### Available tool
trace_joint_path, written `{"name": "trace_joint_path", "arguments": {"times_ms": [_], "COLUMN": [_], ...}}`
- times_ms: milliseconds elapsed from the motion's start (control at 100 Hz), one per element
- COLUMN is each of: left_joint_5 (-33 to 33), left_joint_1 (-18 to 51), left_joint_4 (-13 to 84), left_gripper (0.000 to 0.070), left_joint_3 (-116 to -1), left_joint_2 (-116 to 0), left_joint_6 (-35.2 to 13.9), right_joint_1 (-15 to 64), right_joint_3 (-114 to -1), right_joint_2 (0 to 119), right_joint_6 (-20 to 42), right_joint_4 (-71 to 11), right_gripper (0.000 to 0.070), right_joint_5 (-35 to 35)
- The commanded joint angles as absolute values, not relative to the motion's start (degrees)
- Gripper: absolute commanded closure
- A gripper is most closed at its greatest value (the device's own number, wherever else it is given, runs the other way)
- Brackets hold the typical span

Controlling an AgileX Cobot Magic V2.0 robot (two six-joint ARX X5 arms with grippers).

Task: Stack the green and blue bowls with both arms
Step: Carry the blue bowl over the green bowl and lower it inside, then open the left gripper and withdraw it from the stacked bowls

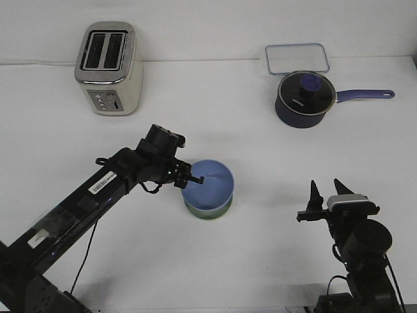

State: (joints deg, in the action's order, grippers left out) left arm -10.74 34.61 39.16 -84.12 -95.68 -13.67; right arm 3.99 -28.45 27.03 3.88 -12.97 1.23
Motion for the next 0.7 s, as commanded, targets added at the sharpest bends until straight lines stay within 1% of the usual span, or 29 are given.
{"name": "trace_joint_path", "arguments": {"times_ms": [0, 70, 100, 140, 220, 300, 410, 520, 690], "left_joint_5": [-10.8, -10.8, -10.8, -10.8, -10.8, -10.8, -10.7, -8.5, -0.6], "left_joint_1": [35.5, 36.1, 36.2, 36.3, 36.5, 36.5, 36.4, 36.0, 34.1], "left_joint_4": [38.9, 39.0, 39.0, 38.9, 38.4, 38.5, 38.2, 37.5, 37.8], "left_gripper": [0.0685, 0.0681, 0.0669, 0.0616, 0.0475, 0.0395, 0.0313, 0.031, 0.031], "left_joint_3": [-84.8, -84.8, -84.8, -84.8, -84.8, -84.8, -84.8, -84.8, -84.8], "left_joint_2": [-97.7, -98.8, -99.0, -99.1, -99.0, -99.0, -98.9, -97.8, -91.7], "left_joint_6": [-14.5, -14.5, -14.5, -14.5, -14.8, -14.9, -14.7, -14.3, -12.0], "right_joint_1": [3.9, 3.9, 3.9, 3.9, 3.9, 3.9, 3.9, 3.9, 3.9], "right_joint_3": [-28.9, -28.9, -28.9, -28.9, -28.9, -28.9, -28.9, -28.9, -28.9], "right_joint_2": [27.0, 27.0, 27.0, 27.0, 27.0, 27.0, 27.0, 27.0, 27.0], "right_joint_6": [4.4, 4.5, 4.4, 4.4, 4.4, 4.4, 4.4, 4.4, 4.4], "right_joint_4": [-12.4, -12.4, -12.4, -12.4, -12.4, -12.4, -12.4, -12.4, -12.4], "right_gripper": [0.0311, 0.031, 0.0311, 0.031, 0.0311, 0.031, 0.0311, 0.0311, 0.0311], "right_joint_5": [1.0, 1.0, 1.0, 1.0, 1.0, 1.0, 1.0, 1.0, 1.0]}}
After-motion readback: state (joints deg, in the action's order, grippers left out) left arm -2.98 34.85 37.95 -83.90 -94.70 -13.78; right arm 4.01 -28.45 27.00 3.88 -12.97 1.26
